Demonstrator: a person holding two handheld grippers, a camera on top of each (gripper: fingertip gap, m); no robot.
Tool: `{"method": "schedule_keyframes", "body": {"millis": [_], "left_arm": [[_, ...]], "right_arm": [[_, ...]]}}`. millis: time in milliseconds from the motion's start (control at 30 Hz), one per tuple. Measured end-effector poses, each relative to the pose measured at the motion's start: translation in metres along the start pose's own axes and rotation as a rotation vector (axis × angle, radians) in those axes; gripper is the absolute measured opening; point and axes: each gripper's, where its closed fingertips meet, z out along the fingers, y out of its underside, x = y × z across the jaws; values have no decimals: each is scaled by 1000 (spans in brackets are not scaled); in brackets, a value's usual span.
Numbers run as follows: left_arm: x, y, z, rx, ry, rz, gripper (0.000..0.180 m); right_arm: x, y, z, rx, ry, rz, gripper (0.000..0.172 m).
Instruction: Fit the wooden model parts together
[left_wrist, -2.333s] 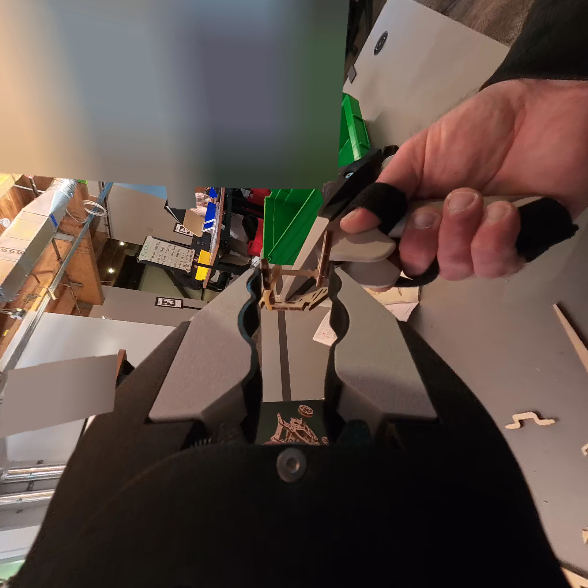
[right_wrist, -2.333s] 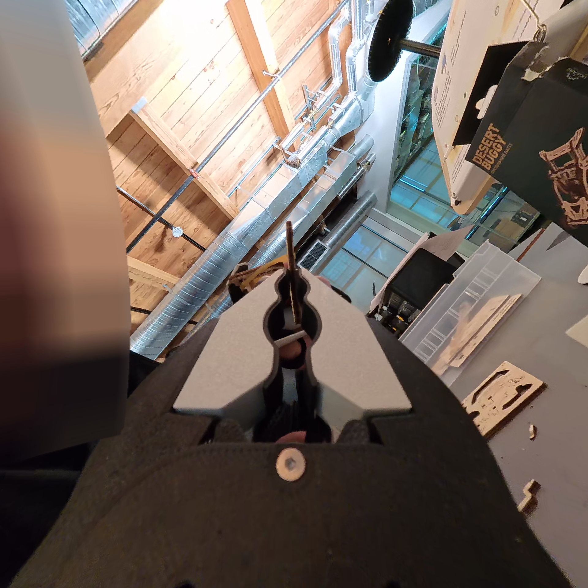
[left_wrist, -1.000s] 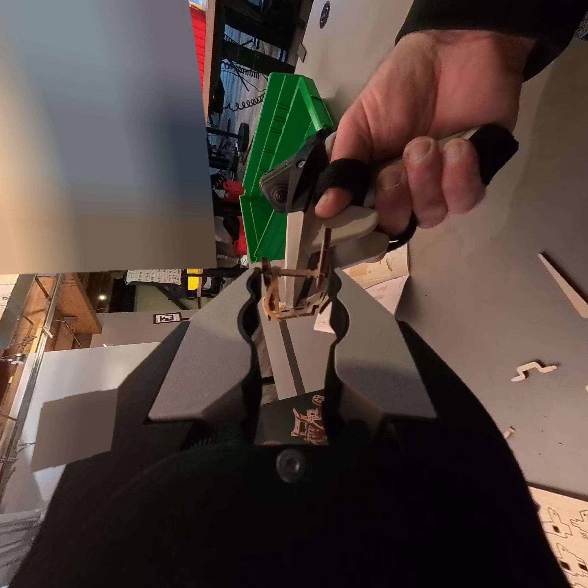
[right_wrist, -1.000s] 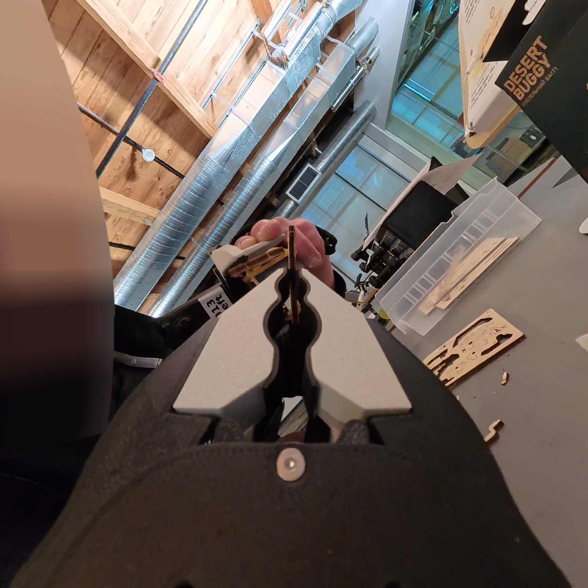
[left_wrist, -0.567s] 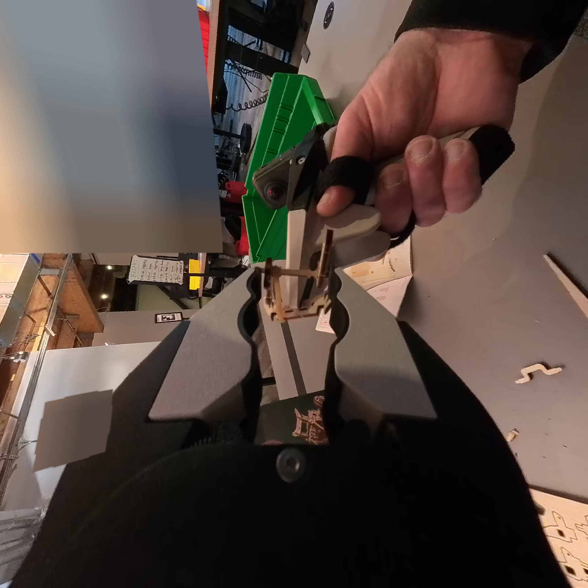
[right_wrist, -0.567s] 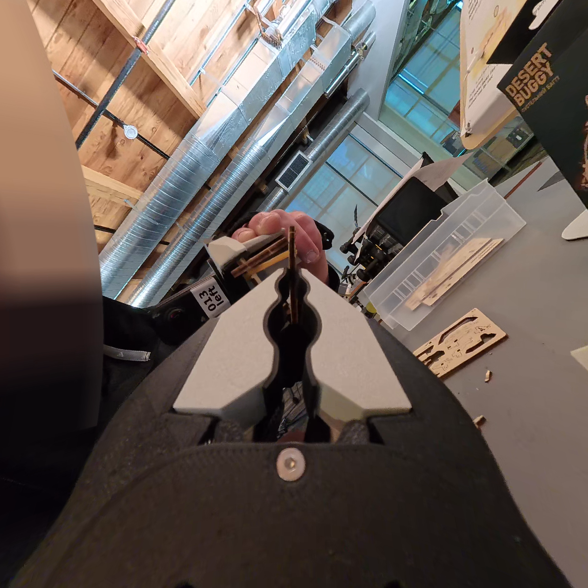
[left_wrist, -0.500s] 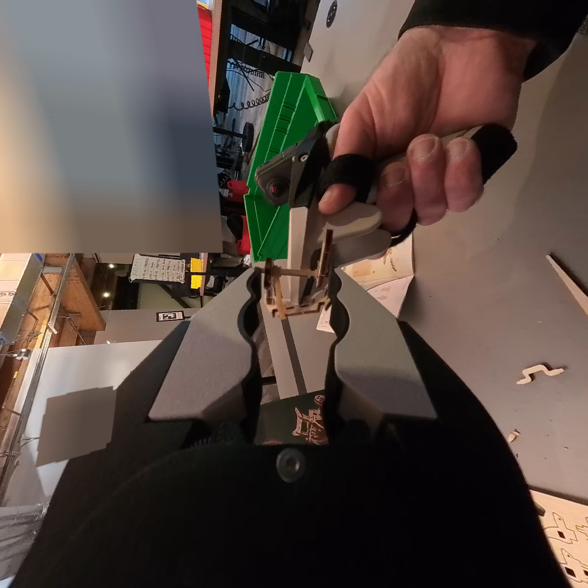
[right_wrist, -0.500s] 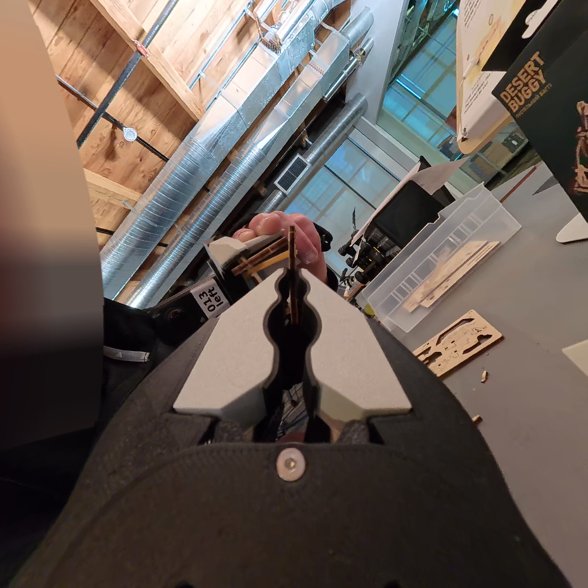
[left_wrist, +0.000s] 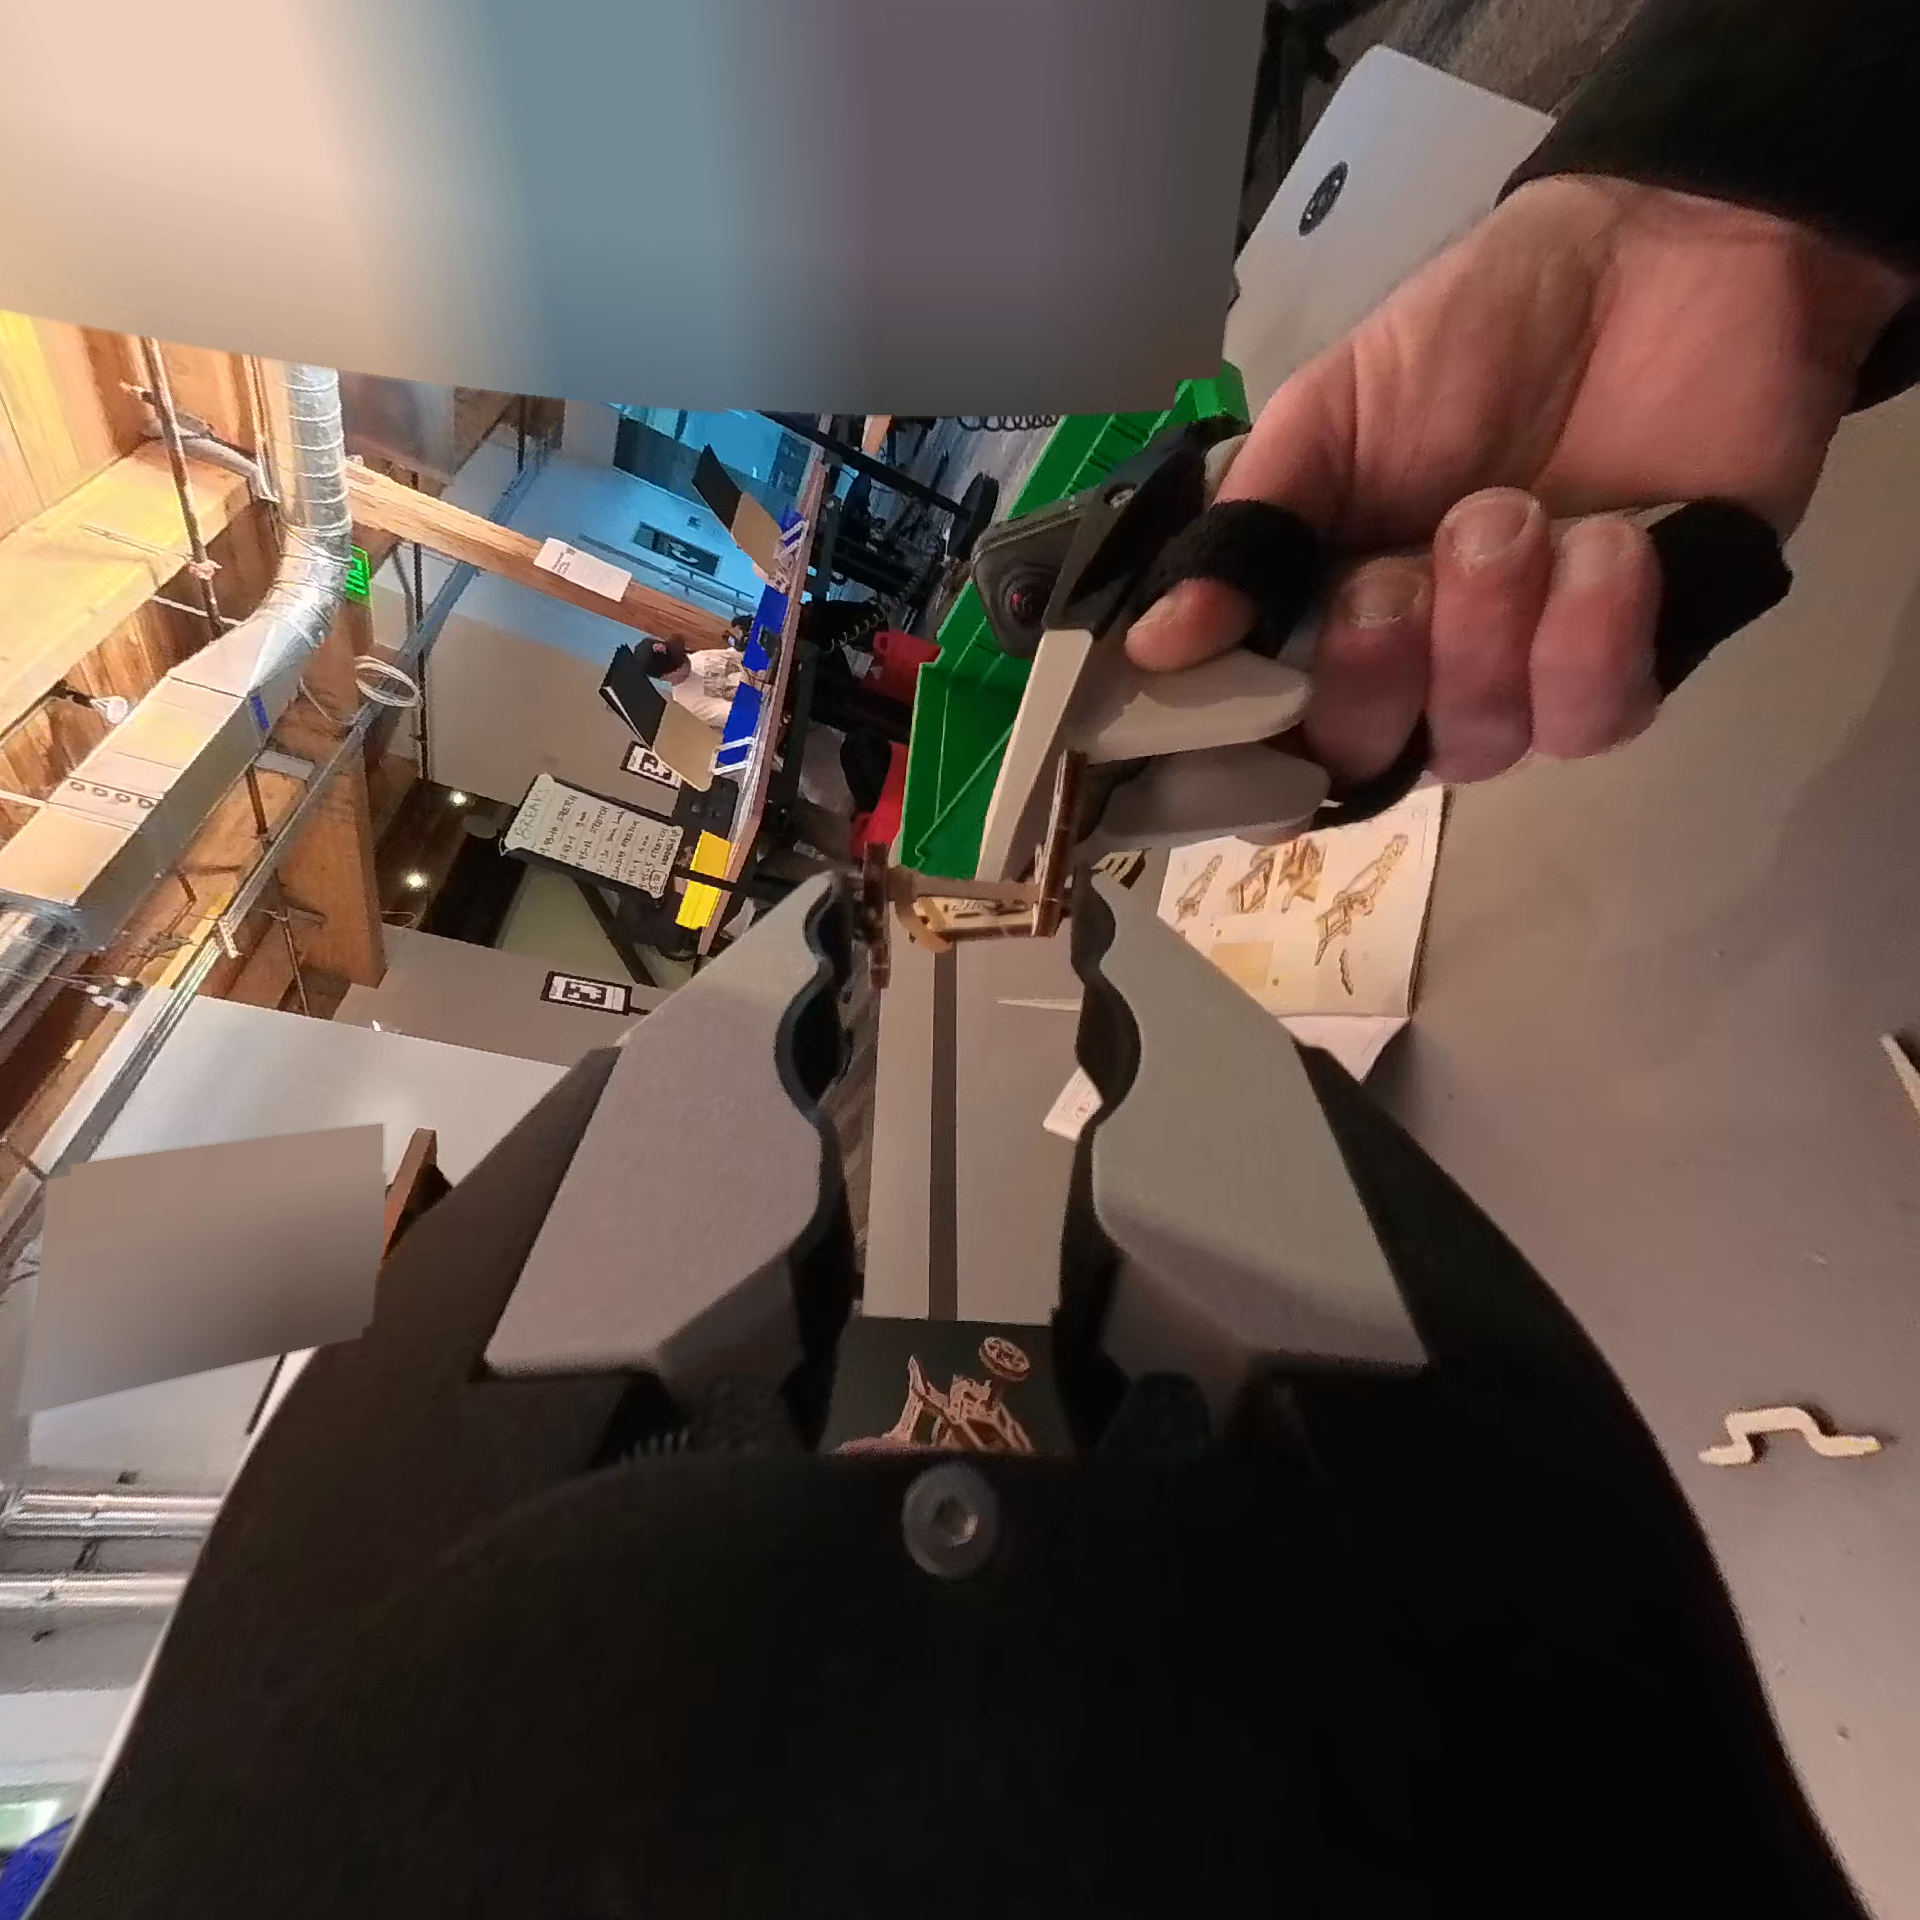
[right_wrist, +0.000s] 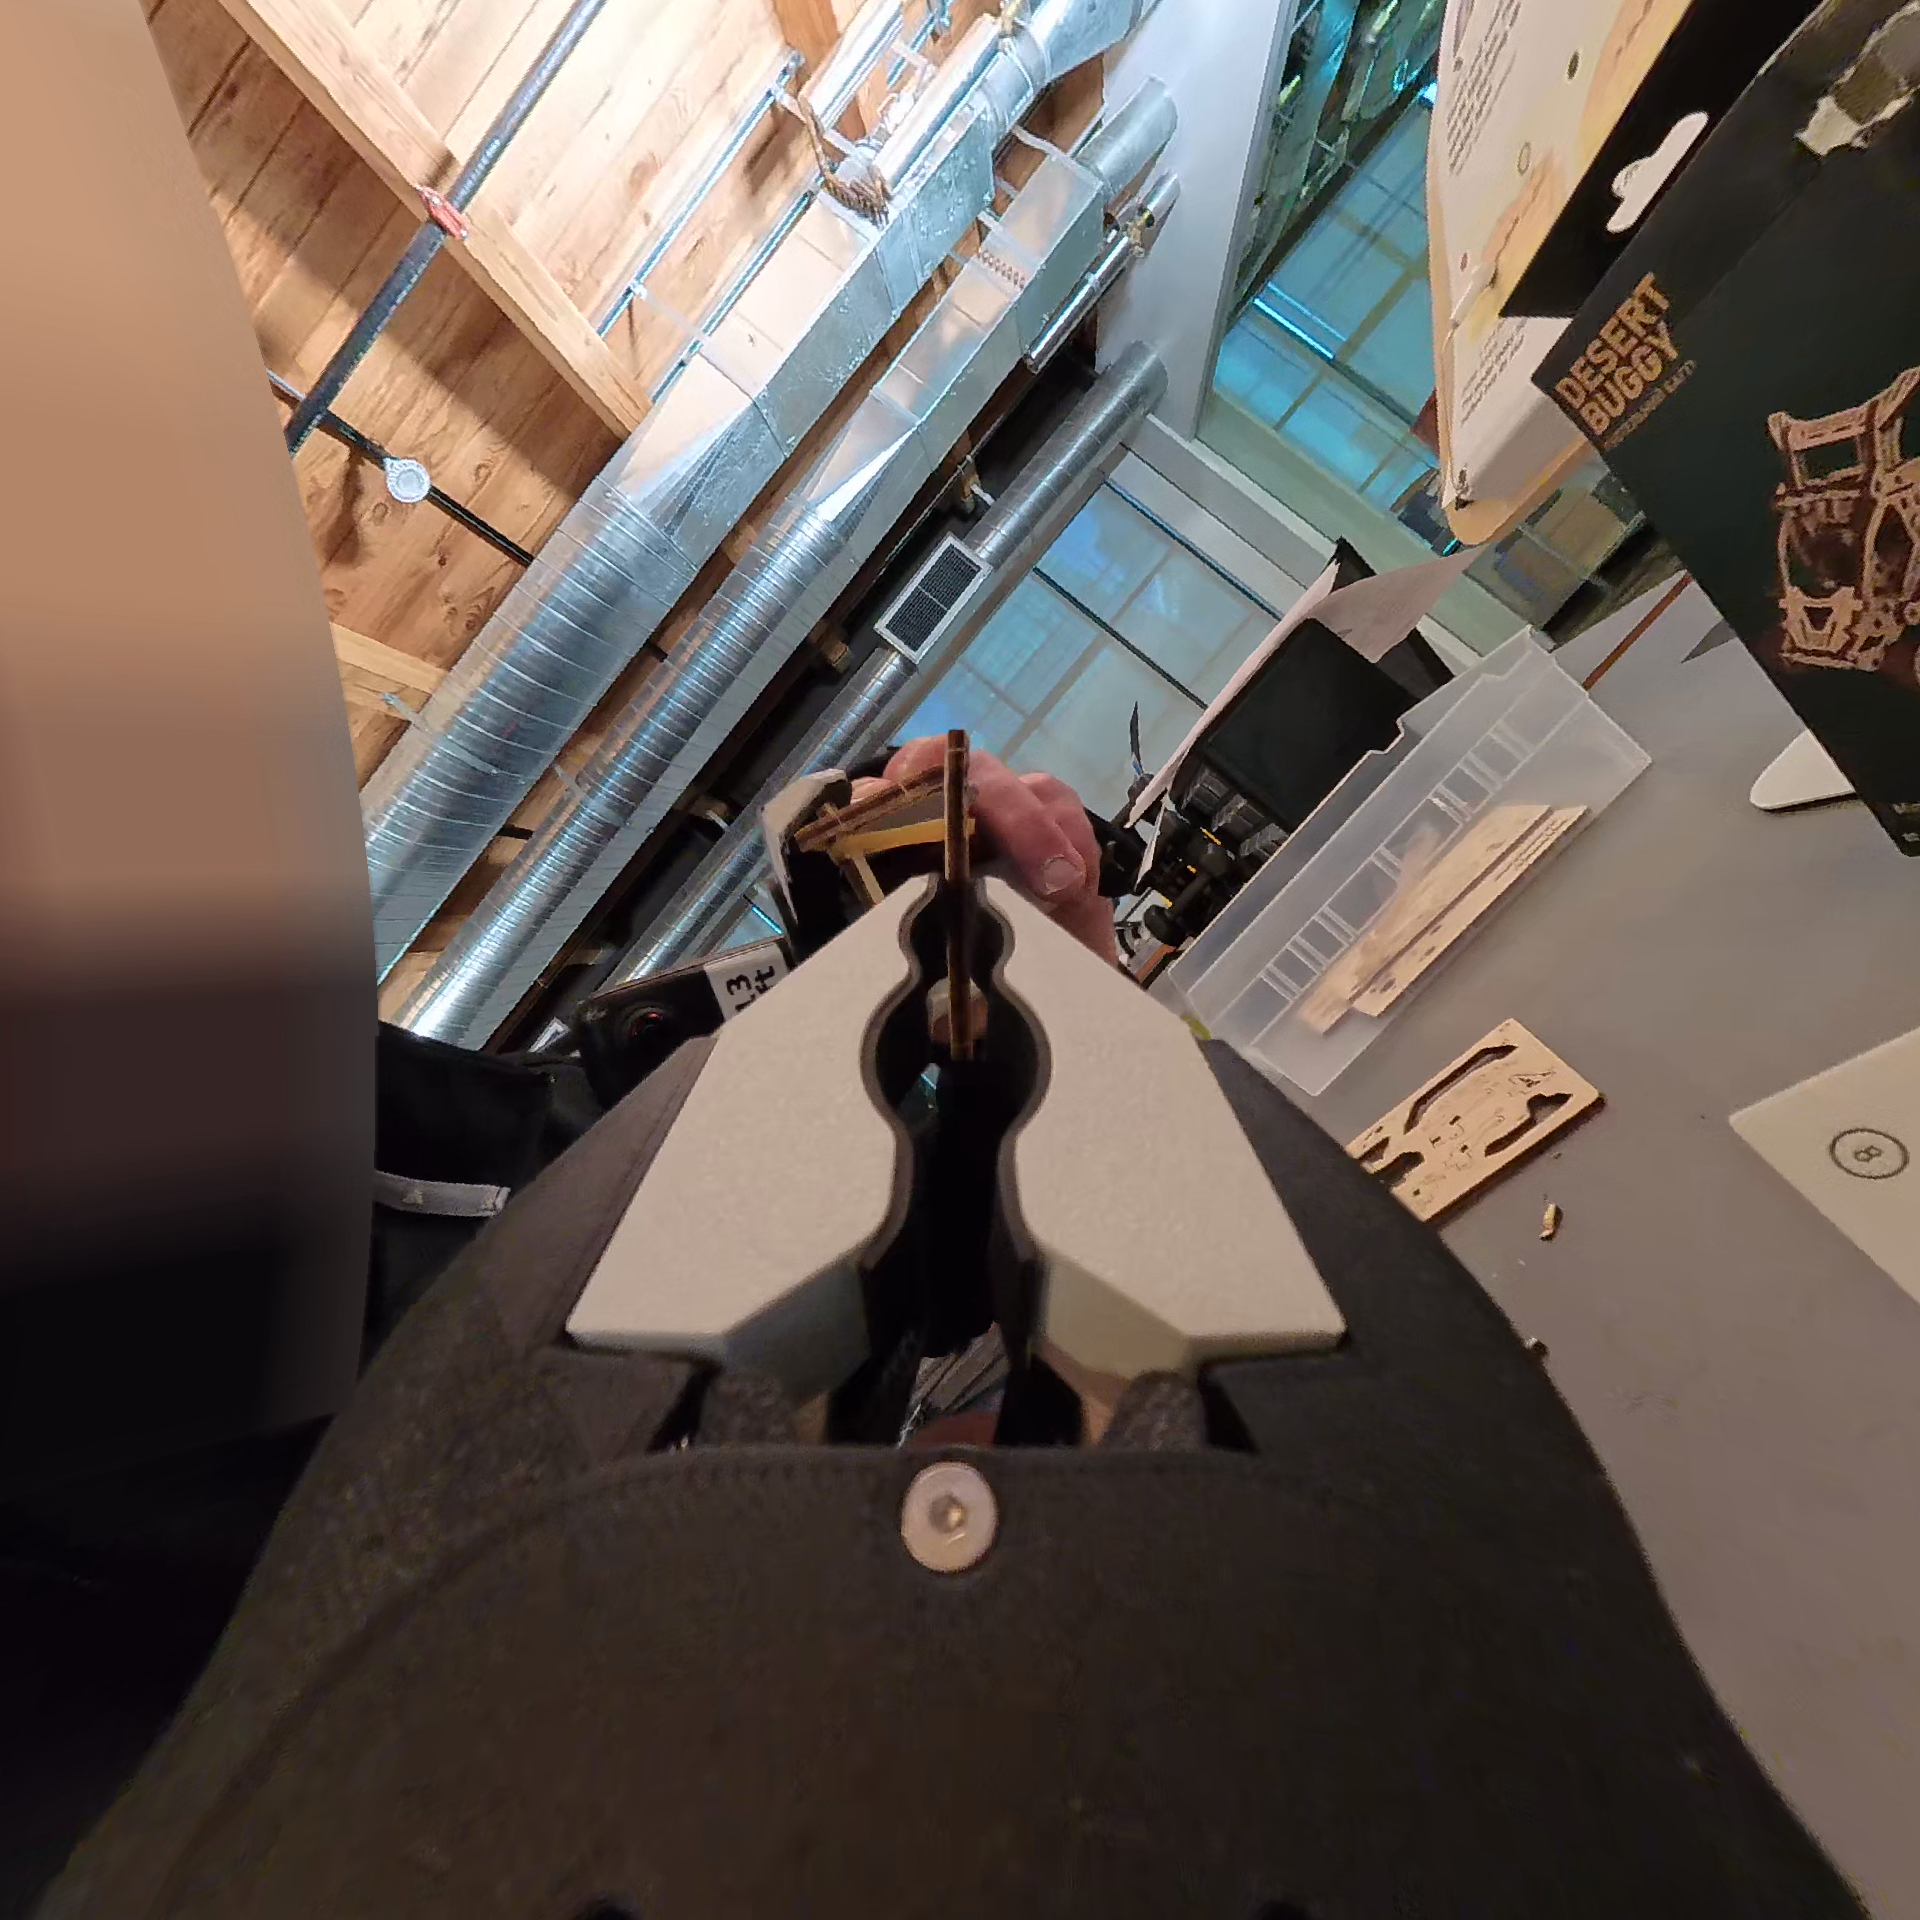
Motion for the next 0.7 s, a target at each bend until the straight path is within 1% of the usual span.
{"method": "schedule_keyframes", "body": {"millis": [33, 233, 433, 567, 600, 700], "left_arm": [[0, -1, 0, 11, 0, -7, 40], [-1, -4, 0, 50, -2, -22, 41], [-4, 1, -3, 95, -40, -109, 40], [-4, 9, -5, 92, -63, -178, 48], [-3, 13, -5, 78, -57, -199, 52], [4, 20, -7, 61, -39, -262, 54]], "right_arm": [[-1, 0, 0, -6, -8, 6, 0], [-5, 2, 0, -29, -22, 27, 0], [-3, -3, 0, 4, 10, 16, 0], [3, -2, 0, 7, 50, -1, 0], [4, -2, 0, 6, 60, -9, 0], [6, -1, 0, -1, 79, -23, 0]]}}
